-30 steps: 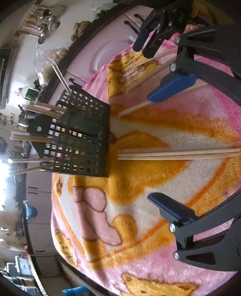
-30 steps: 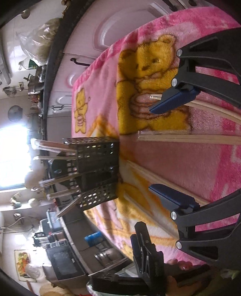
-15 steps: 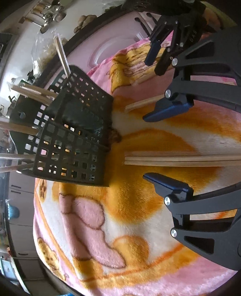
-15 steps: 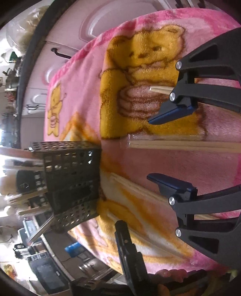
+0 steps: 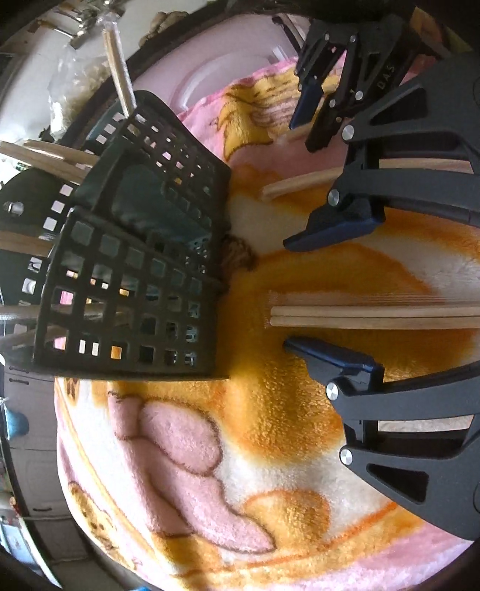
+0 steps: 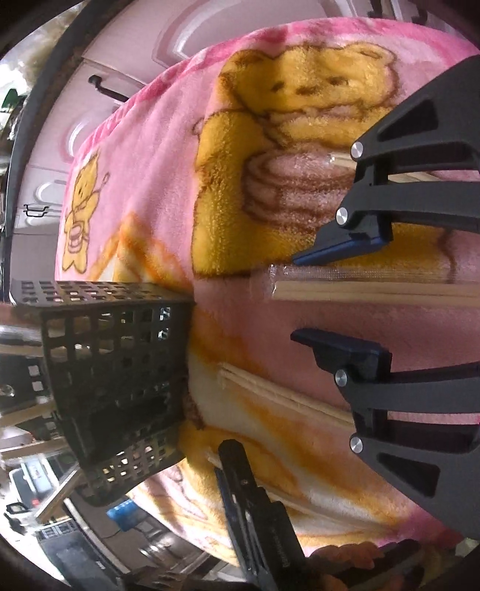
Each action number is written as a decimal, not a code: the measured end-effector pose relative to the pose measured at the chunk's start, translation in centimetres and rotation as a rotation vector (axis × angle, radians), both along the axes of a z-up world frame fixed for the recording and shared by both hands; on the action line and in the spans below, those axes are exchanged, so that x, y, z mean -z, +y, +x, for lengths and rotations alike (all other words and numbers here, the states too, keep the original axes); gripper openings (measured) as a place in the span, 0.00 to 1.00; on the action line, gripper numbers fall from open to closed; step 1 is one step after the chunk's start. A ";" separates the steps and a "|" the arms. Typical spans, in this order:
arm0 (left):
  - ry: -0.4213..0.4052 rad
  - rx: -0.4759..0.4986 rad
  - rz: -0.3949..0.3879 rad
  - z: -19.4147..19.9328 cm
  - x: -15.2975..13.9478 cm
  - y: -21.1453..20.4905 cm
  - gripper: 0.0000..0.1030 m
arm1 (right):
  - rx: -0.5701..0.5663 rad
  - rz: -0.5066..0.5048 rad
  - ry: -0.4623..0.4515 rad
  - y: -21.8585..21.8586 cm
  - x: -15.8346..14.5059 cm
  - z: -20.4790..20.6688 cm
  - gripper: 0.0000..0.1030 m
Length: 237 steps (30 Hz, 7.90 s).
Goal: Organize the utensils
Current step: 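Close the left gripper on a wooden chopstick while the right gripper grasps another, then raise the left gripper's chopstick upright over the basket while the right gripper carries its own, then open the left gripper to drop its chopstick into the basket while the right gripper releases its own, then withdraw both open grippers from the basket toward the loose chopsticks, then lower both grippers and close them on the last loose wooden chopsticks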
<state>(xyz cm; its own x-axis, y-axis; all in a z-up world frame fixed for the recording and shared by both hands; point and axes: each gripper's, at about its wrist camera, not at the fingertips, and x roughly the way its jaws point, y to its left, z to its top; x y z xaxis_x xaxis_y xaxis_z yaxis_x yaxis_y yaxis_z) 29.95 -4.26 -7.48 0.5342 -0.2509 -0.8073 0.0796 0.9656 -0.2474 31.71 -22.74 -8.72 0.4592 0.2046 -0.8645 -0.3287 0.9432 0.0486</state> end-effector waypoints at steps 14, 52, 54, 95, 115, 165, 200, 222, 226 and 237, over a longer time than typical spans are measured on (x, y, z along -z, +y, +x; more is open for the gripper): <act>-0.020 0.025 0.007 -0.6 -0.4 0.7 0.01 | -0.049 0.001 0.014 0.4 -0.7 -0.4 0.11; -0.569 -0.032 -0.136 -3.5 -18.2 3.4 0.01 | 0.081 0.497 -0.698 -1.5 -17.5 -4.4 0.11; -0.575 -0.032 -0.144 -3.0 -18.4 3.4 0.01 | 0.094 0.503 -0.717 -1.7 -17.6 -4.0 0.11; -0.896 -0.106 -0.198 7.8 -19.5 -1.2 0.01 | 0.381 0.431 -1.087 -1.0 -18.1 6.2 0.11; -0.913 -0.076 -0.161 9.4 -16.9 -1.7 0.01 | 0.421 0.418 -1.085 -1.2 -14.7 7.8 0.11; -0.545 -0.017 -0.162 -2.4 -14.8 0.7 0.60 | 0.167 0.416 -0.751 -3.6 -14.2 -5.9 0.58; -0.345 0.067 -0.105 -9.1 -8.8 -2.6 0.87 | 0.081 0.261 -0.501 -7.7 -9.7 -12.0 0.67; -0.085 0.117 -0.114 -4.6 -1.4 -5.8 0.65 | 0.081 0.161 -0.190 -9.1 -2.8 -7.5 0.52; -0.055 0.113 -0.112 -3.3 -1.0 -6.2 0.63 | 0.105 0.165 -0.102 -9.2 -1.5 -5.6 0.47; 0.006 0.071 -0.099 -0.3 -0.1 -6.8 0.62 | 0.111 0.101 0.029 -8.2 0.2 -1.3 0.30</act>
